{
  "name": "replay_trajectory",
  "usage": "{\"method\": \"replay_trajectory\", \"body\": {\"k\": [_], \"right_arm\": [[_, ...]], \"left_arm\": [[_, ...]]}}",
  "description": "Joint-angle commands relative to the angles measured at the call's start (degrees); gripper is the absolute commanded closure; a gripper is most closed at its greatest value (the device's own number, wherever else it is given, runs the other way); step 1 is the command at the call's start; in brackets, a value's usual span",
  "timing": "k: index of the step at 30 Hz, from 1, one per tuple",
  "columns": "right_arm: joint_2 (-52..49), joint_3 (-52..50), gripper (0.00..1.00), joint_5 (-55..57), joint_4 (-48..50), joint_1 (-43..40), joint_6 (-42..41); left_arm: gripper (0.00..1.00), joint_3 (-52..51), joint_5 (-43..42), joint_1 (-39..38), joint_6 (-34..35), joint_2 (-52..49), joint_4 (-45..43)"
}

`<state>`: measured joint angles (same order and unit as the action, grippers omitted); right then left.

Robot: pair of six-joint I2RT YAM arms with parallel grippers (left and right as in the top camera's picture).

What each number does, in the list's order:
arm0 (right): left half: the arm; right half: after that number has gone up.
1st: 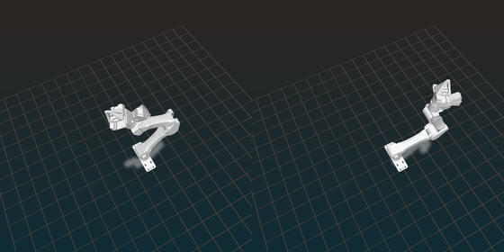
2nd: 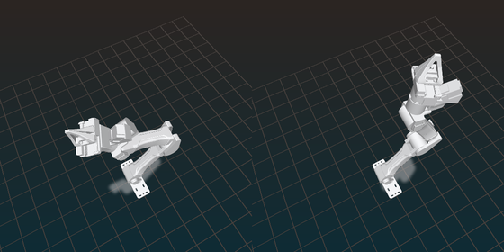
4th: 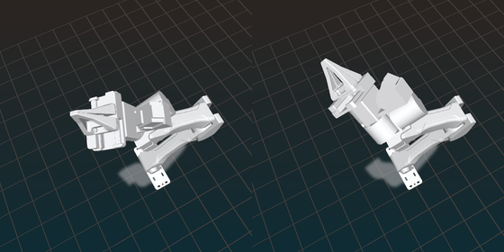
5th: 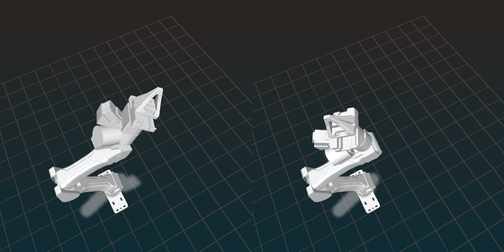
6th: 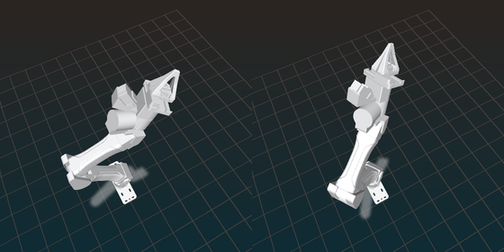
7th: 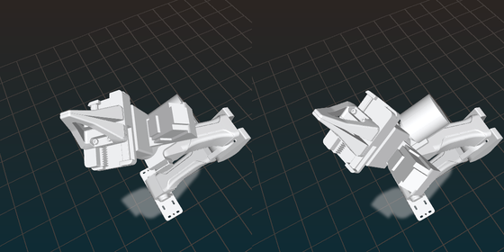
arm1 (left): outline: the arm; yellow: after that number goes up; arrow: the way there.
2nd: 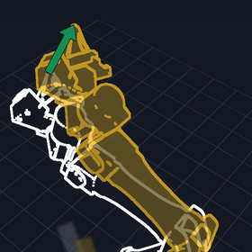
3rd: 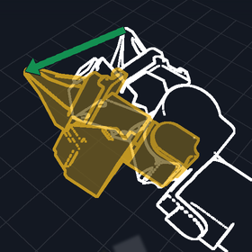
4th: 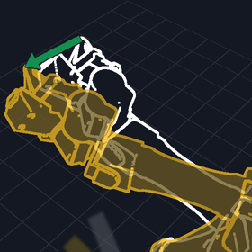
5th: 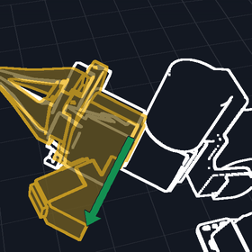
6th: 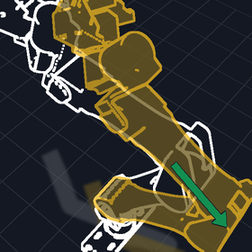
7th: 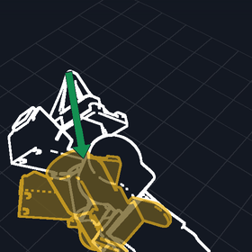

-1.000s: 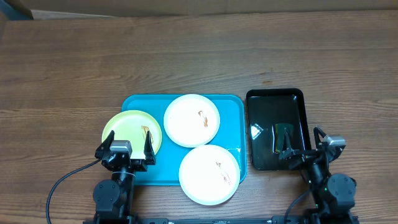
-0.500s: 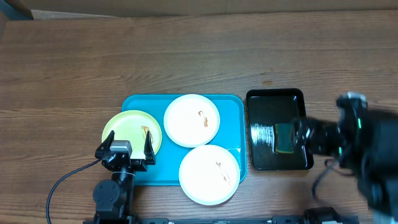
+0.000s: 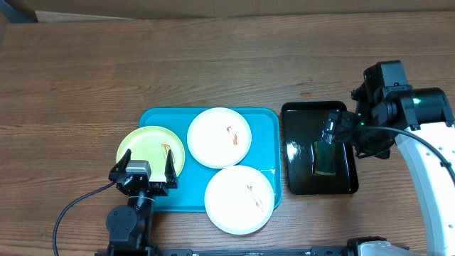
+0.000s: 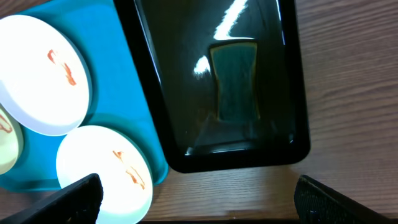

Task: Clean dirty plates on tray and stack at the side
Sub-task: 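Move the left gripper to the rim of the upper white plate and grasp it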

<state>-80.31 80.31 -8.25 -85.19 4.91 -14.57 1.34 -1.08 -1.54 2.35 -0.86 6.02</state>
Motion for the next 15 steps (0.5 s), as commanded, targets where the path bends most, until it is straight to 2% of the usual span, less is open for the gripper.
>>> {"method": "replay_trajectory", "body": {"k": [1,4,9,12,15], "right_arm": [[0.8,1.4,0.0,2.2,-0.8,-0.2,-0.1],[0.8,1.4,0.0,2.2,-0.9,-0.2,0.0],[0.8,1.4,0.0,2.2,-0.2,-0.2,-0.1],[0.8,1.4,0.0,2.1,0.9,-0.2,-0.1],[0.8,1.4,0.0,2.1,1.3,-0.2,-0.3]], "left_arm": [[0.0,-0.3,-3.2,-0.3,-0.6,0.5,-0.3],[0.0,1.6,-8.1,-0.4,-0.5,0.5,2.2],[0.0,13.3,-9.1,-0.3,7.3,-0.9,14.2],[0.0,23.1,-10.8,-0.3,8.6,-6.9,20.0],[0.0,35.7,-14.4,-0.4,8.6,-18.7,28.6]]}}
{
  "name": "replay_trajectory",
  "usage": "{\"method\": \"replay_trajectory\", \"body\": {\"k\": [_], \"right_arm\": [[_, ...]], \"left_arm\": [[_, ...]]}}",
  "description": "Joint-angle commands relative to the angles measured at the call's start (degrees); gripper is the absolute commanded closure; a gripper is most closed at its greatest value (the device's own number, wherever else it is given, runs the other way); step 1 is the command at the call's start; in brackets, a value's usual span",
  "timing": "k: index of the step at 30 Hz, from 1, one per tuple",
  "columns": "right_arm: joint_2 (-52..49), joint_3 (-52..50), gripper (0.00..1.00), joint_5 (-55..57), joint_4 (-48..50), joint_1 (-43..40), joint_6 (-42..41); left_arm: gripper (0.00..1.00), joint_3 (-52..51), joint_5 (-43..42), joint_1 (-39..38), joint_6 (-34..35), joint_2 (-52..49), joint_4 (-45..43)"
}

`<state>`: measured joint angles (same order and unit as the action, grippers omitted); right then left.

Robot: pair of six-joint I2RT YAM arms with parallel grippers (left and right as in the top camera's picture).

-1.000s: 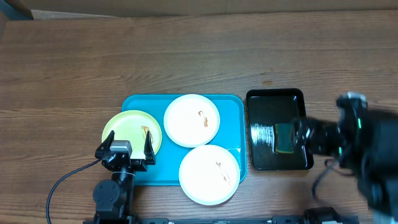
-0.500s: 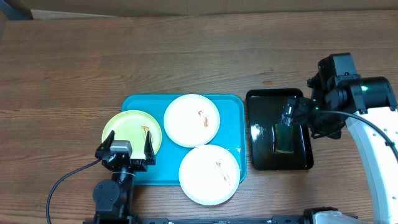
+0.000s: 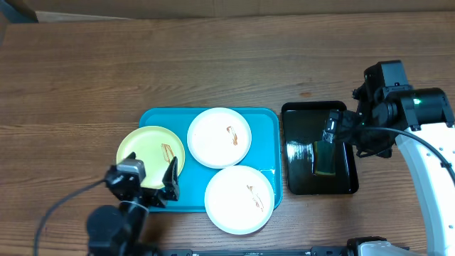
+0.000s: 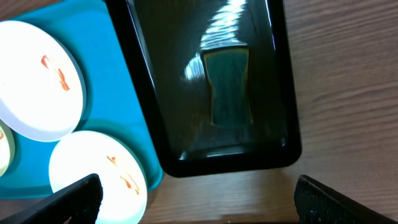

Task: Clean dirty plates on tray and stack at the side
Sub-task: 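Move the left gripper to the rim of the upper white plate and grasp it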

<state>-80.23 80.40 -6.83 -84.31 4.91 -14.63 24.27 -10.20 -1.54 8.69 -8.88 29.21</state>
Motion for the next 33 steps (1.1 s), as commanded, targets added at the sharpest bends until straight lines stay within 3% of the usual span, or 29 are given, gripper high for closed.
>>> {"method": "replay_trajectory", "body": {"k": [1,7,12,19,21,24,26,33], "right_arm": [[0.7,1.3,0.0,0.7,0.4,-0.2,-0.2],[0.7,1.3,0.0,0.7,0.4,-0.2,-0.2],[0.7,1.3,0.0,0.7,0.4,-0.2,-0.2],[0.7,1.3,0.0,0.7,0.4,-0.2,-0.2],[0.7,1.3,0.0,0.7,0.4,-0.2,-0.2],[0.7,1.3,0.0,0.7,0.4,-0.2,-0.2],[0.7,1.3,0.0,0.7,0.4,-0.2,-0.2],[0.7,1.3,0.0,0.7,0.4,-0.2,-0.2]], "left_arm": [[0.0,17.2,-6.3,-0.4,2.0,-15.0,8.9],[0.0,50.7,-13.0,-0.4,-0.1,-46.5,39.0],[0.0,68.0,-18.0,-0.4,0.9,-65.5,53.6],[0.02,67.6,-19.7,-0.4,-3.4,-81.2,56.4],[0.36,66.3,-19.4,-0.4,-3.5,-84.8,56.3],[0.66,65.5,-17.3,-0.8,-3.6,-89.1,55.1],[0.72,65.4,-13.4,-1.7,-3.1,-91.5,52.5],[0.65,64.6,2.8,-7.3,5.4,-96.1,45.9]]}}
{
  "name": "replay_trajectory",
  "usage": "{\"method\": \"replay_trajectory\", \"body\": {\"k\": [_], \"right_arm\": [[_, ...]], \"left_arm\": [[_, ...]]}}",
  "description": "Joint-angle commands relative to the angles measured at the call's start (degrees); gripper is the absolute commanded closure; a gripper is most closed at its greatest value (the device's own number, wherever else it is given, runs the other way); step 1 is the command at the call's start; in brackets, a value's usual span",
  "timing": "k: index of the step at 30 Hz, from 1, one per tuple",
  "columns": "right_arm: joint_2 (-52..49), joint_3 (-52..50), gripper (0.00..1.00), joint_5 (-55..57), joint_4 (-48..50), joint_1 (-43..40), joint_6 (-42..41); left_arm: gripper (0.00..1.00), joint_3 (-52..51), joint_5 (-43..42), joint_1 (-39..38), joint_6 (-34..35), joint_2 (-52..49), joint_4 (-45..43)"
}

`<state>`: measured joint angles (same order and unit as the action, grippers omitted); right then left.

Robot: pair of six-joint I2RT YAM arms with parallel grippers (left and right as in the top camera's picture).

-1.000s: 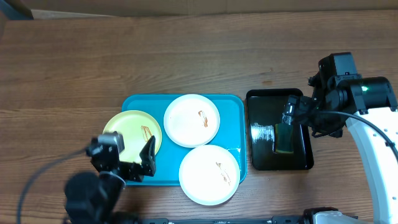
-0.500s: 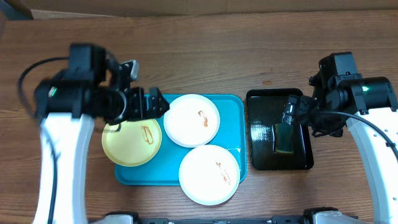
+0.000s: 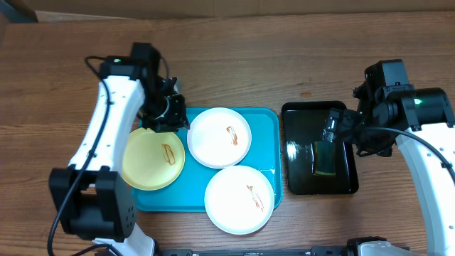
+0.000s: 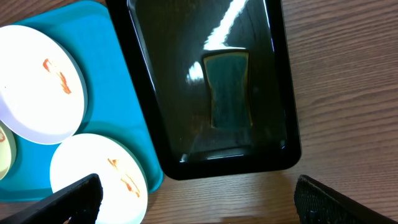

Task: Clean dirty plates on tray and stack at the side
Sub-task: 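Move the left gripper to the rim of the upper white plate and grasp it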

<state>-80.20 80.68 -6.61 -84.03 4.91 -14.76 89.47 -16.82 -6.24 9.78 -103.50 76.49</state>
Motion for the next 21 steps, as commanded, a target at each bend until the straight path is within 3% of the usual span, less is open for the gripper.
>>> {"method": "replay_trajectory", "body": {"k": [1,21], "right_arm": [[0.7,1.0,0.0,0.5,0.1,-0.2,-0.1],[0.7,1.0,0.0,0.5,0.1,-0.2,-0.1]], "left_arm": [[0.63,-0.9,11.0,-3.3,5.0,-1.9,-2.1],[0.64,-17.2,12.6,-5.9,6.6,-4.5,-22.7]]}}
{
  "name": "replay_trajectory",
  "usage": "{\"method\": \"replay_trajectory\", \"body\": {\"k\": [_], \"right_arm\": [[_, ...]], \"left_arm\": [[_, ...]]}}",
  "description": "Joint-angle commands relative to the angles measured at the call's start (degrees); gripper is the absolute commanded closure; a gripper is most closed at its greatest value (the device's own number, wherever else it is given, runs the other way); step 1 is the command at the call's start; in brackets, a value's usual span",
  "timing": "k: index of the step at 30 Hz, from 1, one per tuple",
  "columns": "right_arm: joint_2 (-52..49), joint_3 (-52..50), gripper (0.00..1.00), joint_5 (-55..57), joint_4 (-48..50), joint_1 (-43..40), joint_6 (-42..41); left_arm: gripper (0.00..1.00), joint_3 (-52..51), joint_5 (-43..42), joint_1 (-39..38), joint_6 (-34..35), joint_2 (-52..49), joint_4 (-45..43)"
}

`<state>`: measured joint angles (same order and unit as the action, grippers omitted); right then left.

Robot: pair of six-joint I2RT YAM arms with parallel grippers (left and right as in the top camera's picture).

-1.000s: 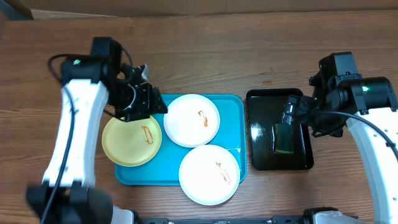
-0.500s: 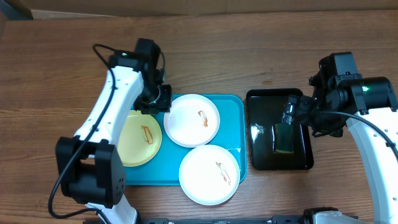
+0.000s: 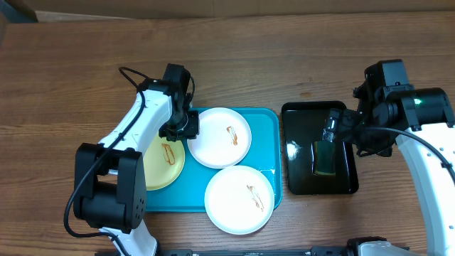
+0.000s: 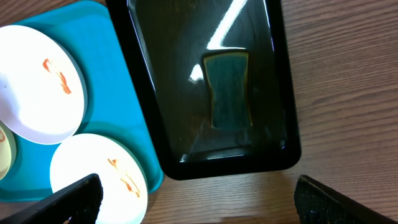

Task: Clean dirty plates on tray and stack at the side
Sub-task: 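Move the left gripper to the rim of the upper white plate and grasp it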

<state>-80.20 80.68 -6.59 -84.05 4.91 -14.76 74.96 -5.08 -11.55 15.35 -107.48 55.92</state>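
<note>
Three dirty plates lie on the teal tray [image 3: 264, 122]: a yellow plate [image 3: 167, 162] at the left, a white plate [image 3: 220, 137] at the back and another white plate [image 3: 239, 199] at the front, each with reddish smears. My left gripper [image 3: 183, 126] hangs over the tray's back-left corner, between the yellow plate and the back white plate; its jaws do not show clearly. A green sponge [image 4: 229, 90] lies in the black tray [image 4: 287, 109]. My right gripper [image 4: 199, 211] is open above that tray's near end, holding nothing.
The left arm [image 3: 131, 131] crosses over the yellow plate's left part. Bare wooden table [image 3: 234, 64] surrounds both trays. A cardboard edge [image 3: 213, 8] runs along the far side.
The left arm has swung, and its gripper has shifted a little right and nearer, from behind the tray's corner to over it. The right gripper and the sponge are unchanged.
The left arm first sat folded at the table's front edge with its gripper open near the yellow plate. It then stood stretched out behind the tray's back-left corner, and now over that corner. The right gripper stayed open above the sponge tray throughout.
</note>
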Motion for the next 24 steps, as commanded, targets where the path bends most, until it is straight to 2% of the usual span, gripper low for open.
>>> {"method": "replay_trajectory", "body": {"k": [1,5,8,17,24], "right_arm": [[0.7,1.0,0.0,0.5,0.2,-0.2,-0.1],[0.7,1.0,0.0,0.5,0.2,-0.2,-0.1],[0.7,1.0,0.0,0.5,0.2,-0.2,-0.1],[0.7,1.0,0.0,0.5,0.2,-0.2,-0.1],[0.7,1.0,0.0,5.2,0.2,-0.2,3.2]], "left_arm": [[0.64,-3.8,0.9,-0.7,1.0,-0.5,-3.9],[0.69,-6.5,0.8,-0.8,1.0,-0.5,-8.5],[0.77,-6.5,0.2,-0.8,1.0,-0.5,-9.3],[0.87,-6.5,-0.7,-0.9,1.0,-0.5,-9.6],[0.89,-7.0,-0.7,-0.9,1.6,-0.5,-10.5]]}}
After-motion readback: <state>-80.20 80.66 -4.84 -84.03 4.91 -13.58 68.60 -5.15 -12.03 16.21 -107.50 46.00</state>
